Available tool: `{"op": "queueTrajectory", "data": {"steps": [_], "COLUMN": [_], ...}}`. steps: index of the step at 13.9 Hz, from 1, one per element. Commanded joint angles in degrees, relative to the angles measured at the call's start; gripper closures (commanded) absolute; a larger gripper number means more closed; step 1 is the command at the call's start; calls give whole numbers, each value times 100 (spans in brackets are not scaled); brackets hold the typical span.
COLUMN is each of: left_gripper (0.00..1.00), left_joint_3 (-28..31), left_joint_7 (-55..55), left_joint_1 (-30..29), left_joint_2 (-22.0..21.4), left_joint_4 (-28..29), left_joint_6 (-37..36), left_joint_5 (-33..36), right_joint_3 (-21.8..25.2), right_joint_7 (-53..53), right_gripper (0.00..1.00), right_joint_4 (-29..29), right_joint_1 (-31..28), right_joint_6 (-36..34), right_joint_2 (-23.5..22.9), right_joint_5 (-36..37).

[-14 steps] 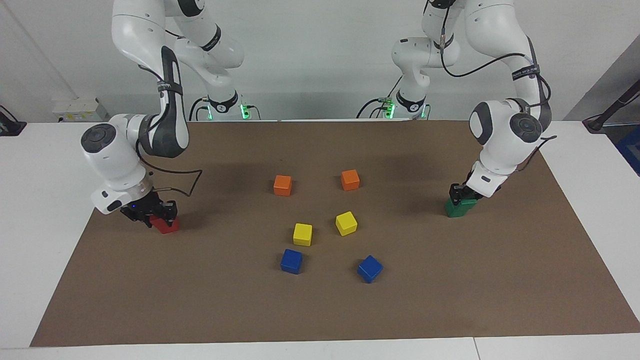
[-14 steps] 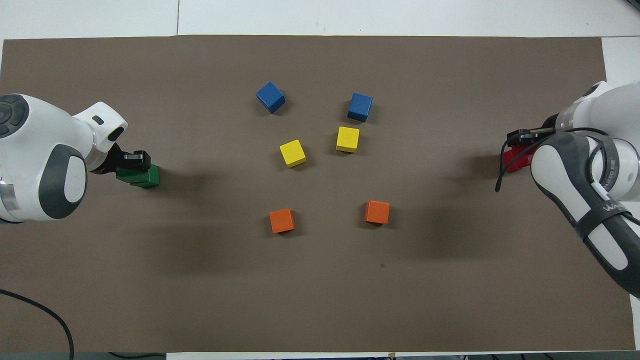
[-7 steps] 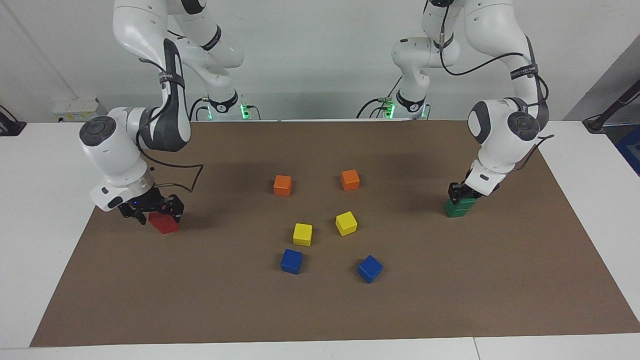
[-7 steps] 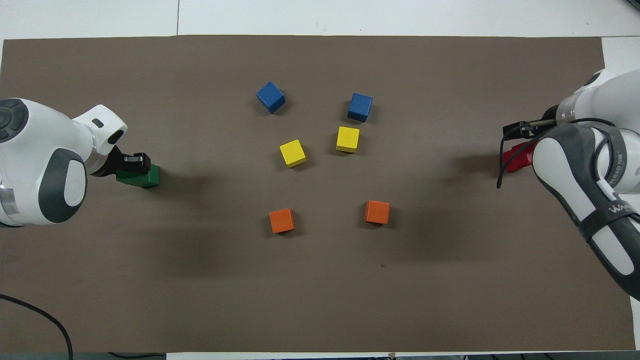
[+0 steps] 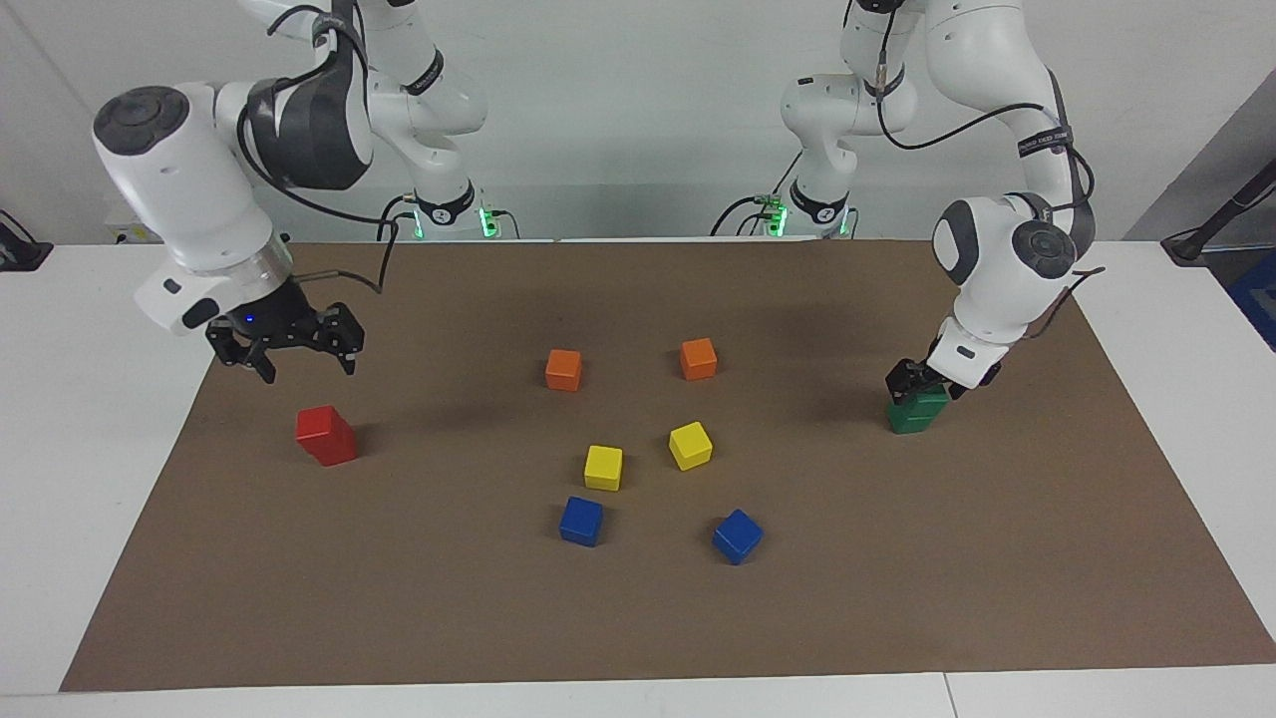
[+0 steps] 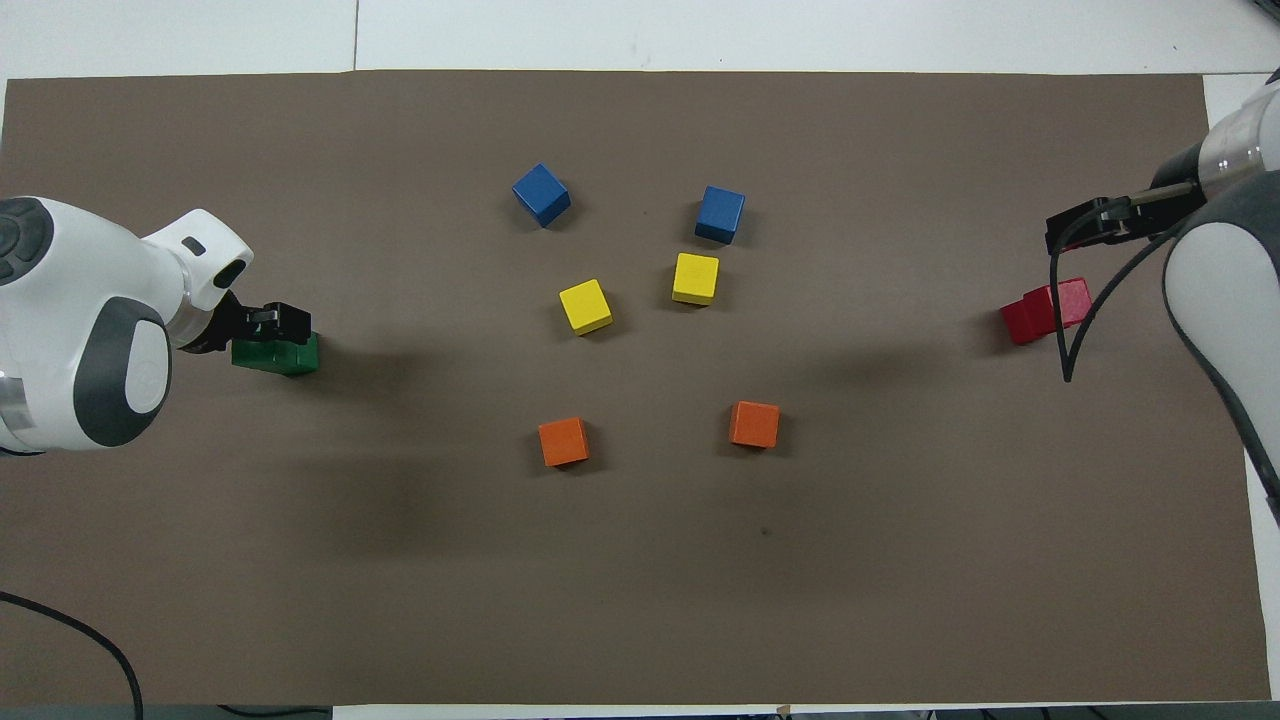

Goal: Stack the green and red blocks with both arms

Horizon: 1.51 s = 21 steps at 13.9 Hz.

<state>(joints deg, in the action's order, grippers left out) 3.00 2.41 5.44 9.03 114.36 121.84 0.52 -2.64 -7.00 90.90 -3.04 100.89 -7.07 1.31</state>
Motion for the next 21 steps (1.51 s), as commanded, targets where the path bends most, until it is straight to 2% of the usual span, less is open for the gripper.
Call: {"op": "queueTrajectory", "data": {"steps": [1, 5, 8, 12, 15, 21], "left_gripper": [0, 0, 0, 0, 0, 0], "left_joint_3": [-27, -54, -54, -54, -54, -132], "left_joint_7": [-66, -48, -4, 13, 31, 31], "left_joint_1": [-34, 10, 1, -8, -8, -148], "left_joint_2": [-112, -269, -866, -1201, -1343, -1167], "left_joint_4": [-859, -1670, -1321, -1110, -740, -792], "left_joint_6": [-1123, -2355, -2568, -2980, -2562, -2279], "left_joint_5": [-78, -78, -78, -87, -87, -87], "right_joint_3": [-17, -26, -17, -17, -8, -8], "right_joint_7": [5, 40, 40, 40, 32, 14], "right_gripper": [0, 0, 0, 0, 0, 0], "right_joint_4": [77, 69, 68, 60, 60, 60], "right_joint_1": [13, 22, 14, 14, -4, 5], "right_joint_6": [-227, -430, -658, -764, -887, -1186], "right_joint_2": [364, 514, 549, 628, 707, 883], "right_joint_5": [-35, -43, -61, -61, -61, -61]}}
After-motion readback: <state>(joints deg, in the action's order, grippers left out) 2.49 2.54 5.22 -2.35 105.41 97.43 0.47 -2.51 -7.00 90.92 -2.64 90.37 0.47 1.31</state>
